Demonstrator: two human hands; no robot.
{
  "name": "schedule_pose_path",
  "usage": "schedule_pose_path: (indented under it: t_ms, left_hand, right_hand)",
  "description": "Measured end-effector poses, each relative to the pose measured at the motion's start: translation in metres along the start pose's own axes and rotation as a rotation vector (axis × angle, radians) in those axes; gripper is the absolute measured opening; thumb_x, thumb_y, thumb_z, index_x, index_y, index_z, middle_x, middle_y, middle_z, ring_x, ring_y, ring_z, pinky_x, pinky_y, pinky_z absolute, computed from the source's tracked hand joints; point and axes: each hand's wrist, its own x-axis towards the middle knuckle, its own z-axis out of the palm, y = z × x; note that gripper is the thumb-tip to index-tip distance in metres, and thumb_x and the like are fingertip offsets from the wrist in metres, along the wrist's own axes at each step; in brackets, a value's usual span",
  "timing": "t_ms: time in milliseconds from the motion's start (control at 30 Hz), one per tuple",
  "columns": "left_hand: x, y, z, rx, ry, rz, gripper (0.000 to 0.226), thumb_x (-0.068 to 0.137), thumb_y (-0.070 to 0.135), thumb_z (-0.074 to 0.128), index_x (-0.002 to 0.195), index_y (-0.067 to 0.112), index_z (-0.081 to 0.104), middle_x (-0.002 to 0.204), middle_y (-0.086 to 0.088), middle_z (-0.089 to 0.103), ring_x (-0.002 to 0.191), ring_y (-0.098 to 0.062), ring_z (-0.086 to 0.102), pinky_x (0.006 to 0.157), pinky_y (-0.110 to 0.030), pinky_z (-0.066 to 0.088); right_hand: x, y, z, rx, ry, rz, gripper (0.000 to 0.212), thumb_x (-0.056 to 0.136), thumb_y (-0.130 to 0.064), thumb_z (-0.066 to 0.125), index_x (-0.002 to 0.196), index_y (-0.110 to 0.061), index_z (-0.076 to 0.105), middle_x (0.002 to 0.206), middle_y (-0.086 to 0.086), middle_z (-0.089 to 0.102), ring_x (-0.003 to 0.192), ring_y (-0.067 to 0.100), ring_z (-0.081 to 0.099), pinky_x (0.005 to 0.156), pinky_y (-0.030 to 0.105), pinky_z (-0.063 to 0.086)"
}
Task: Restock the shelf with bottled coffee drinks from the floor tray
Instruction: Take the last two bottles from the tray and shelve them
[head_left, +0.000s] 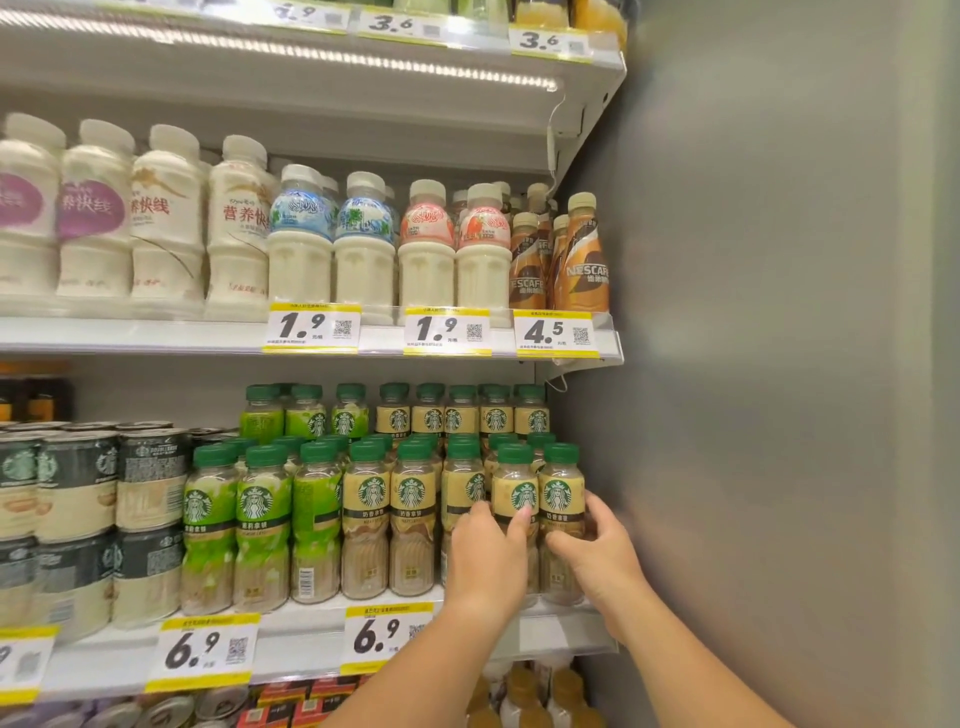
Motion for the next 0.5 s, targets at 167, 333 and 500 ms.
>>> schedule_pose_path:
  t_ms: [167, 333, 500]
  left_hand:
    - [-0.002, -0.001, 0.002, 0.090, 0.022, 0.014, 0.048, 0.099, 0.050, 0.045, 0.124, 0.011, 0.057, 0.123, -0.009, 0.057, 0.110, -0.023, 0.054, 0.090, -0.033, 0.044]
    - [-0.007, -0.010, 0.002, 0.059, 0.032, 0.018, 0.045, 0.094, 0.050, 0.057, 0.120, 0.014, 0.049, 0.114, -0.001, 0.055, 0.105, -0.021, 0.055, 0.085, -0.032, 0.047]
    - [-0.015, -0.020, 0.005, 0.194, -0.001, -0.013, 0.055, 0.086, 0.053, 0.067, 0.122, 0.014, 0.051, 0.115, -0.002, 0.057, 0.106, -0.022, 0.059, 0.079, -0.029, 0.047]
  right_hand:
    - [0.001, 0.006, 0.000, -0.041, 0.024, -0.003, 0.053, 0.077, -0.003, 0.076, 0.123, -0.023, 0.056, 0.107, -0.004, 0.069, 0.096, 0.009, 0.066, 0.072, 0.024, 0.056]
    - [-0.002, 0.016, -0.001, -0.126, 0.065, -0.016, 0.056, 0.075, -0.011, 0.082, 0.121, -0.024, 0.052, 0.107, -0.007, 0.066, 0.095, 0.006, 0.064, 0.076, 0.023, 0.055]
    - [-0.010, 0.026, -0.002, -0.245, 0.106, -0.075, 0.067, 0.075, -0.022, 0.084, 0.135, -0.025, 0.054, 0.122, -0.008, 0.063, 0.111, 0.013, 0.060, 0.095, 0.038, 0.054]
